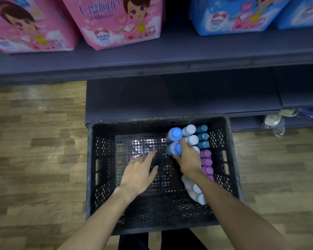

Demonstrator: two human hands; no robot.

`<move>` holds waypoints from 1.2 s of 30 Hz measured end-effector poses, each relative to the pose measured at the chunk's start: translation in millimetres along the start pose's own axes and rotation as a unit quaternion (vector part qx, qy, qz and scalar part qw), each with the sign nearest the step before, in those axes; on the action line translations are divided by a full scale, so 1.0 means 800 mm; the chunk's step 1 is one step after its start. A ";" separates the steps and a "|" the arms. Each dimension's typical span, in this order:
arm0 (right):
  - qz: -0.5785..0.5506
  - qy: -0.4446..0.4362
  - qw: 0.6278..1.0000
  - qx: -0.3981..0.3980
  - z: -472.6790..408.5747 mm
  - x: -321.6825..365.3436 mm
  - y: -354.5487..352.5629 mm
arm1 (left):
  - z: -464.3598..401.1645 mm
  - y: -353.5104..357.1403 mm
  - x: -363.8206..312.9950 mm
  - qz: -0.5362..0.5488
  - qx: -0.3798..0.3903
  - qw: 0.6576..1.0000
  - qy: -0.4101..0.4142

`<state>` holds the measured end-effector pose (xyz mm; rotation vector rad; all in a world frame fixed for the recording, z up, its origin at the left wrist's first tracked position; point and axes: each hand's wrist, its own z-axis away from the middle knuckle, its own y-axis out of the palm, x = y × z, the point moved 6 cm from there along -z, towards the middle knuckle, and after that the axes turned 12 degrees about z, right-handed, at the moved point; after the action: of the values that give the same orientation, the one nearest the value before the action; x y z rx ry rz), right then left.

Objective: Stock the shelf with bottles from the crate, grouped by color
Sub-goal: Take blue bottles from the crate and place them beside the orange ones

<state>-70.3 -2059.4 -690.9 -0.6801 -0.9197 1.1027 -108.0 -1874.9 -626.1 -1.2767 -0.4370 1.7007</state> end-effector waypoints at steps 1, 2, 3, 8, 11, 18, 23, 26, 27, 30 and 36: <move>-0.032 0.007 0.999 -0.010 0.006 -0.001 -0.011 | 0.000 -0.007 -0.002 -0.014 -0.006 1.000 0.014; -0.067 0.017 0.997 -0.022 0.013 -0.002 -0.022 | 0.002 -0.014 -0.004 -0.030 -0.009 0.999 0.025; -0.094 0.019 0.995 -0.035 0.021 -0.001 -0.037 | 0.003 -0.023 -0.006 -0.043 -0.014 0.998 0.033; -0.141 -0.015 0.986 -0.087 0.061 0.023 -0.104 | 0.002 -0.070 -0.025 -0.053 -0.033 0.996 0.059; -0.143 -0.045 0.982 -0.116 0.086 0.039 -0.146 | 0.004 -0.100 -0.045 -0.056 -0.050 0.994 0.085; -0.129 -0.126 0.958 -0.221 0.140 0.081 -0.245 | 0.017 -0.171 -0.095 -0.074 -0.110 0.982 0.134; -0.099 -0.160 0.938 -0.292 0.168 0.105 -0.310 | 0.025 -0.226 -0.137 -0.087 -0.147 0.971 0.166; -0.084 -0.176 0.923 -0.332 0.182 0.119 -0.344 | 0.031 -0.257 -0.161 -0.098 -0.162 0.965 0.182; -0.078 -0.181 0.918 -0.345 0.187 0.123 -0.355 | 0.032 -0.268 -0.167 -0.098 -0.166 0.964 0.185; -0.060 -0.196 0.905 -0.372 0.201 0.136 -0.390 | 0.040 -0.300 -0.188 -0.093 -0.175 0.961 0.192; -0.032 -0.249 0.872 -0.420 0.237 0.175 -0.475 | 0.063 -0.379 -0.238 -0.100 -0.203 0.946 0.234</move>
<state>-46.3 -2046.3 -244.9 -1.0760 -1.9069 0.7908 -8.2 -1869.6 -278.4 -1.8108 -0.6225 1.1163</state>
